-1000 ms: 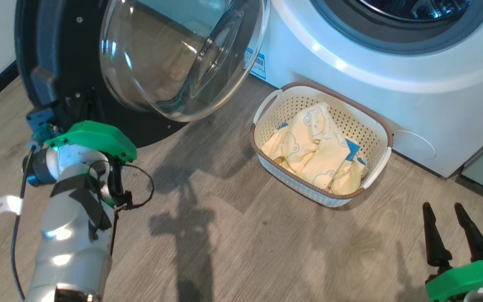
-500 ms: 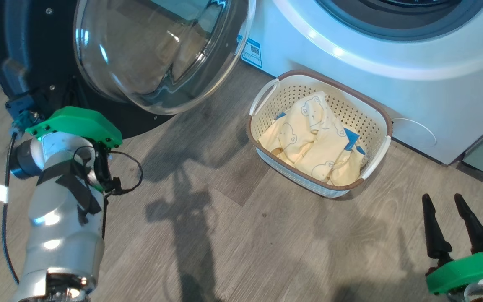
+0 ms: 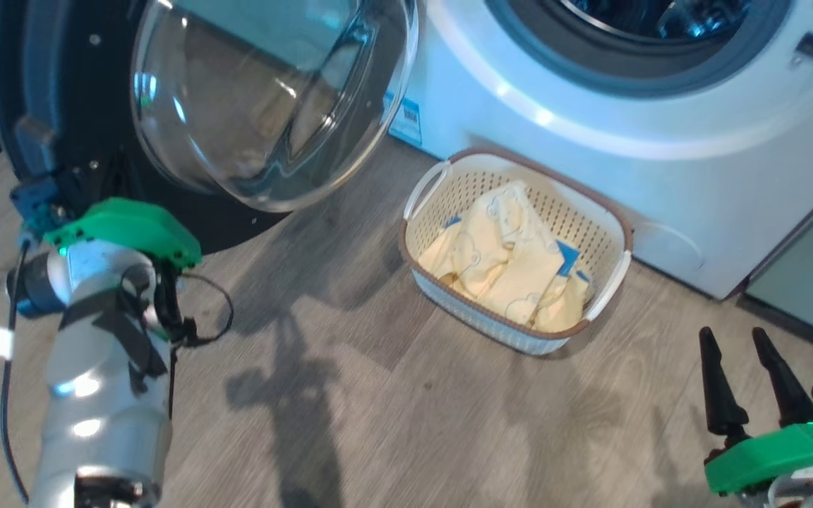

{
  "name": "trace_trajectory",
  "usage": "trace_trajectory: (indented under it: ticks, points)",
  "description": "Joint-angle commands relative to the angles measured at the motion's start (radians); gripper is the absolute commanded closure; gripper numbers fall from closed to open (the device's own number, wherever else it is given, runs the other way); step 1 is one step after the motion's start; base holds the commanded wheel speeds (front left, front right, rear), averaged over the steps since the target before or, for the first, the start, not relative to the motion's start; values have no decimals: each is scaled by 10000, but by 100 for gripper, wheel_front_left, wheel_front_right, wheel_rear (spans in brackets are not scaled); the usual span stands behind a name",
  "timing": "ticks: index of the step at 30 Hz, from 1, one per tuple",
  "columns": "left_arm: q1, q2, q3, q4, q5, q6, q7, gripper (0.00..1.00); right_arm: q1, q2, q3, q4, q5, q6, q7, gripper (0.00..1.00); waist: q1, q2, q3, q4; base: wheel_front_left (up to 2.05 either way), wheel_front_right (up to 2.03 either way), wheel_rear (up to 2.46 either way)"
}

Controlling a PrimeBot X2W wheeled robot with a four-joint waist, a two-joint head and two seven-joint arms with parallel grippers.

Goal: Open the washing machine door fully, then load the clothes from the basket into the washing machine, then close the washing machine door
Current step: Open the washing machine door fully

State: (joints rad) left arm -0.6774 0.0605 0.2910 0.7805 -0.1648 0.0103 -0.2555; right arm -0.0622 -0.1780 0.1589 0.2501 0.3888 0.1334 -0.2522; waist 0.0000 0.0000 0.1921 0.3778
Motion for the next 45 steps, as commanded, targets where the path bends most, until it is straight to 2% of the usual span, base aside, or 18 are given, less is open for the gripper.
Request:
trace_trajectory:
  ticks: [1, 13, 25, 26, 27, 30, 32, 33, 34, 35, 45]
  points:
    - [78, 442, 293, -397, 144, -87, -63, 100, 76, -20, 153, -242, 82, -27, -95, 0, 0, 0, -297, -111, 0, 0, 0]
    - [1804, 312, 299, -1446, 526, -608, -63, 100, 692, 403, 157, -177, 139, -27, -95, 0, 0, 0, -1599, -913, 0, 0, 0]
    - [3516, 371, 119, -2528, 715, -1008, -63, 100, 991, 616, 17, -270, 86, -27, -95, 0, 0, 0, -2129, -2221, 0, 0, 0]
    - [3618, 361, 106, -2618, 710, -1033, -63, 85, 1010, 620, 9, -273, 84, -27, -95, 0, 0, 0, -2162, -2329, 0, 0, 0]
    - [3732, 342, 84, -2720, 719, -1049, -63, 75, 1030, 620, 5, -274, 80, -27, -95, 0, 0, 0, -2199, -2440, 0, 0, 0]
    - [4069, 275, -13, -2965, 710, -1108, -63, 56, 1085, 620, -14, -282, 70, -27, -95, 0, 0, 0, -2298, -2761, 0, 0, 0]
    - [4271, 210, -122, -3054, 662, -1153, -63, 52, 1100, 615, -19, -293, 67, -27, -95, 0, 0, 0, -2341, -2973, 0, 0, 0]
    - [4351, 191, -179, -3093, 654, -1174, -63, 40, 1101, 609, -4, -298, 61, -27, -95, 0, 0, 0, -2362, -3086, 0, 0, 0]
    - [4421, 176, -258, -3130, 661, -1198, -63, 8, 1104, 600, 5, -303, 56, -27, -95, 0, 0, 0, -2384, -3193, 0, 0, 0]
    - [4495, 157, -346, -3174, 667, -1219, -63, 0, 1105, 587, 10, -305, 56, -27, -95, 0, 0, 0, -2402, -3301, 0, 0, 0]
    - [4731, 130, -1025, -3542, 616, -1351, -63, 0, 1128, 512, -94, -430, -1, -27, -95, 0, 0, 0, -2443, -4123, 0, 0, 0]
